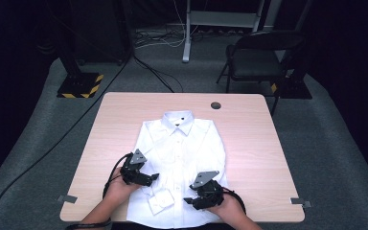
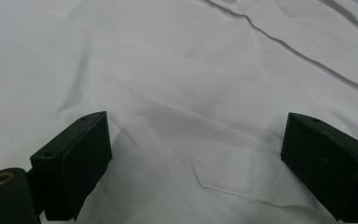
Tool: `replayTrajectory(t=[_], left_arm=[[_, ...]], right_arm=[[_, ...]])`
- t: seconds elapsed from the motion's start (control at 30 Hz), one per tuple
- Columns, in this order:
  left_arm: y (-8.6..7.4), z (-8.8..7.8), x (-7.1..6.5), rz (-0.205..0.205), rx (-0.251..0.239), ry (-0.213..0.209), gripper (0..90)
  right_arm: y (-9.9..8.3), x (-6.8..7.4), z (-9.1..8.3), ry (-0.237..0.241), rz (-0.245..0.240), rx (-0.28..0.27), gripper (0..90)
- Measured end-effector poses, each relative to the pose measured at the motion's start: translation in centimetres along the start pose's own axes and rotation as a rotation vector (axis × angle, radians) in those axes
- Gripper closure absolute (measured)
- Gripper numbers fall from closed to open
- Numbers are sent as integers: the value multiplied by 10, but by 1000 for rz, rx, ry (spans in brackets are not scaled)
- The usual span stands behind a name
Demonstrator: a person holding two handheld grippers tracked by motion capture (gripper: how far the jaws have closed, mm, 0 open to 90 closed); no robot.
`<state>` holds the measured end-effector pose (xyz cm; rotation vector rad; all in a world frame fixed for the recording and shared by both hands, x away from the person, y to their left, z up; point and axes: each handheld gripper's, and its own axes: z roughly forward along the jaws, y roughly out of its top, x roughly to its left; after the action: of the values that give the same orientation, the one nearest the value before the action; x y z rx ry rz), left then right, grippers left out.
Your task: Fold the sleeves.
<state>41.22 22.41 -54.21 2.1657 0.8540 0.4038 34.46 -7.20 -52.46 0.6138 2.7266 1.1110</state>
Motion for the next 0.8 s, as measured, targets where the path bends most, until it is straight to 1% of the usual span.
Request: replayTrajectory(t=[0.1,0.2,0.3,0.37,0.4,0.43,0.5,0.57,0.63,0.73,0.8], left_arm=[[0,0,0,0,1,0,79],[0,0,-1,5,3,5,79],[0,0,-1,5,3,5,79],[0,0,-1,5,3,5,79],[0,0,-1,4,3,5,79],[0,0,-1,5,3,5,78],[0,0,-1,5,3,5,78],[0,0,-1,5,3,5,78],[0,0,-1,5,3,5,78],[0,0,-1,5,4,5,78],[0,0,-1,5,4,5,78]], right_arm=[[-1,3,2,3,-4,6,450],[0,7,4,7,-22,13,433],[1,10,5,15,-25,11,390],[3,10,3,17,-18,-15,335],[5,10,1,8,-11,-31,296],[7,10,-2,-8,-8,-53,275],[11,7,-8,-28,-5,-94,256],[11,2,-14,-67,4,-116,237],[8,-6,-18,-106,29,-117,220],[-1,-18,-19,-156,72,-100,209],[-6,-24,-19,-175,95,-84,209]])
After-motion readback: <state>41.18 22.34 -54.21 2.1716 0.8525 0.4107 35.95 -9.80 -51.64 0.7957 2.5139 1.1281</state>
